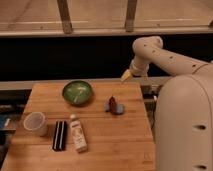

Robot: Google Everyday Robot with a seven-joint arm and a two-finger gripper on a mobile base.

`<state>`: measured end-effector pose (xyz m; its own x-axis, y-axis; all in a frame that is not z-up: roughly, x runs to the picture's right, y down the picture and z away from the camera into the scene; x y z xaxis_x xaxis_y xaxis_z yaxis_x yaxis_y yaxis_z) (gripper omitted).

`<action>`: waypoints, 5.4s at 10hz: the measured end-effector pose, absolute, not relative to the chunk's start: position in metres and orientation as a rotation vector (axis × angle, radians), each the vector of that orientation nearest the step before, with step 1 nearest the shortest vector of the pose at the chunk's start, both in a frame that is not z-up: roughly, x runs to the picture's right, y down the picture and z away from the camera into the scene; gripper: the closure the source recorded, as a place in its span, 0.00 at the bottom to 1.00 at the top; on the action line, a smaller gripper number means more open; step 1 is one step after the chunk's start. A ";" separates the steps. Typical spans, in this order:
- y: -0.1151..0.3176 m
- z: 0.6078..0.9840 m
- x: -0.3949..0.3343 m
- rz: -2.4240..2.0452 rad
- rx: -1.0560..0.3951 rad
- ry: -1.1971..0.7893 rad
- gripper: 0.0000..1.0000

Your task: Place the eraser in the ceramic cup

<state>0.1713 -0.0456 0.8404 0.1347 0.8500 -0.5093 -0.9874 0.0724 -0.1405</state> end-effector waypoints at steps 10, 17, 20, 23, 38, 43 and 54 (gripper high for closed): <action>-0.045 0.841 0.171 1.418 -0.512 0.330 0.20; -0.045 0.841 0.171 1.418 -0.512 0.330 0.20; -0.045 0.841 0.171 1.417 -0.513 0.330 0.20; -0.060 0.836 0.165 1.330 -0.525 0.359 0.20; -0.009 0.798 -0.008 0.793 -0.736 0.513 0.20; -0.009 0.799 -0.009 0.795 -0.739 0.512 0.20; 0.061 0.757 -0.096 0.753 -0.806 0.375 0.20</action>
